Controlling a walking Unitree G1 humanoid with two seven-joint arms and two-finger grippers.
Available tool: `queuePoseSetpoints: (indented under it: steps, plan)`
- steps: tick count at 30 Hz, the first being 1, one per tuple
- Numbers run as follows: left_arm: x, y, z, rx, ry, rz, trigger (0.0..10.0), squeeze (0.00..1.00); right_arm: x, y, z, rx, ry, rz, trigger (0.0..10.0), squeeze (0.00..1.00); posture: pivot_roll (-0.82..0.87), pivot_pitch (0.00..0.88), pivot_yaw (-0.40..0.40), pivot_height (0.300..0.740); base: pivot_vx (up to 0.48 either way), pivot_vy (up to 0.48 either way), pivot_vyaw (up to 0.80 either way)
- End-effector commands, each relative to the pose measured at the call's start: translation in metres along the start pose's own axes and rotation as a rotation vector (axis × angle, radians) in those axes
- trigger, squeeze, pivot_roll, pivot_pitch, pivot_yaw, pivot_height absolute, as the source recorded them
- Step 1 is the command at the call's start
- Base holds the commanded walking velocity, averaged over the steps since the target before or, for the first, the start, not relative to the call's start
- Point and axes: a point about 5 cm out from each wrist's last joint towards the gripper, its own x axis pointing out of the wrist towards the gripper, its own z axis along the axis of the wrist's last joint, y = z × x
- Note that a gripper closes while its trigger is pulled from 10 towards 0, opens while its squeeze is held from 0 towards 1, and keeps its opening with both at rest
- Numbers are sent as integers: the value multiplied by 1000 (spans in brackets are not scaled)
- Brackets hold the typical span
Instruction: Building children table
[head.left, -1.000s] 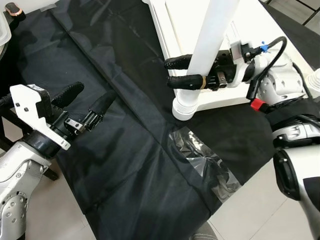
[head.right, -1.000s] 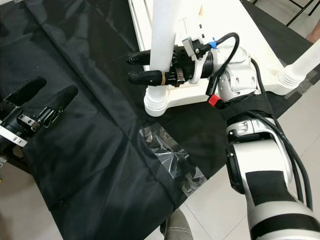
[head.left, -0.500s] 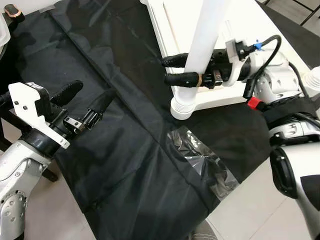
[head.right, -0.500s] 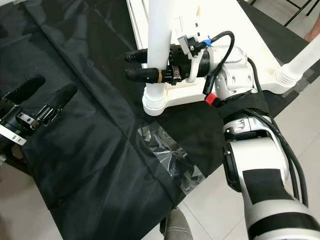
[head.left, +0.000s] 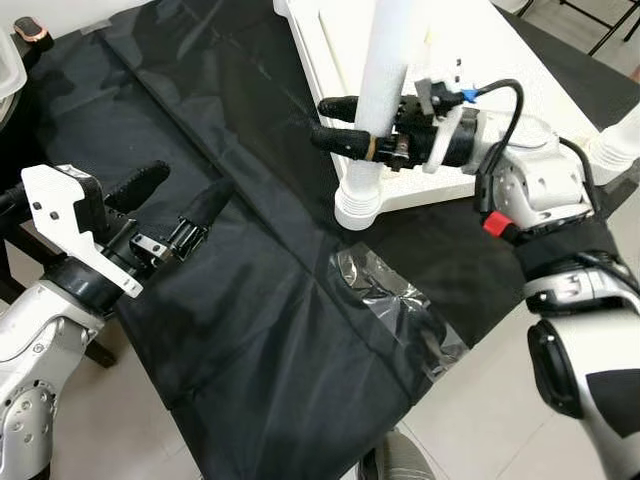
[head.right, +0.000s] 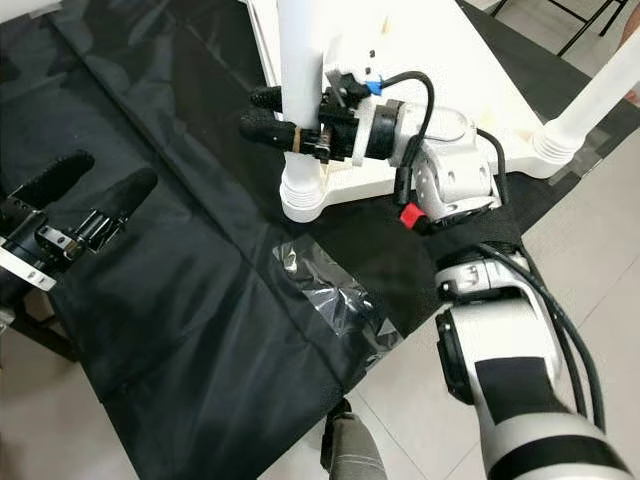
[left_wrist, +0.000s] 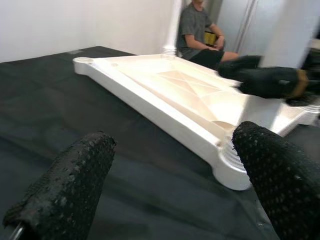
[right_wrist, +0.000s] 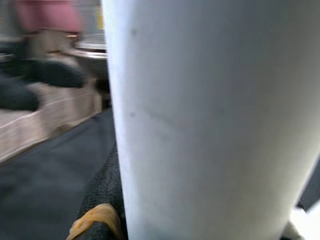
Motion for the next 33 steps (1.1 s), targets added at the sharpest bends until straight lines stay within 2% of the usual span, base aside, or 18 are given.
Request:
queuePoseSetpoints:
  steps: [1, 5, 13, 16, 28, 31, 33]
  plan:
    - [-1, -3, -1, -13, -10, -15, 10000, 0, -8, -2, -42, 99, 176, -153, 10000, 0, 68, 396, 0, 740, 0, 0, 0]
    - [2, -4, -2, -16, -18, -18, 10000, 0, -7, -4, -43, 140, 173, -304, 10000, 0, 59, 384, -7, 740, 0, 0, 0]
    - [2, -5, -2, -19, -25, -18, 10000, 0, -6, 10, -49, 174, 190, -403, 10000, 0, 54, 382, -10, 740, 0, 0, 0]
    - [3, -6, -3, -21, -28, -17, 10000, 0, -5, 19, -52, 193, 210, -459, 10000, 0, 48, 379, -13, 740, 0, 0, 0]
    - [5, -6, -2, -21, -40, -19, 10000, 0, -6, 23, -52, 178, 249, -552, 10000, 0, 44, 376, -17, 740, 0, 0, 0]
    - [6, -7, -3, -22, -46, -17, 10000, 0, -5, 29, -57, 141, 300, -671, 10000, 0, 37, 374, -22, 740, 0, 0, 0]
    - [7, -7, -3, -22, -49, -17, 10000, 0, -3, 36, -60, 124, 317, -697, 10000, 0, 37, 374, -22, 740, 0, 0, 0]
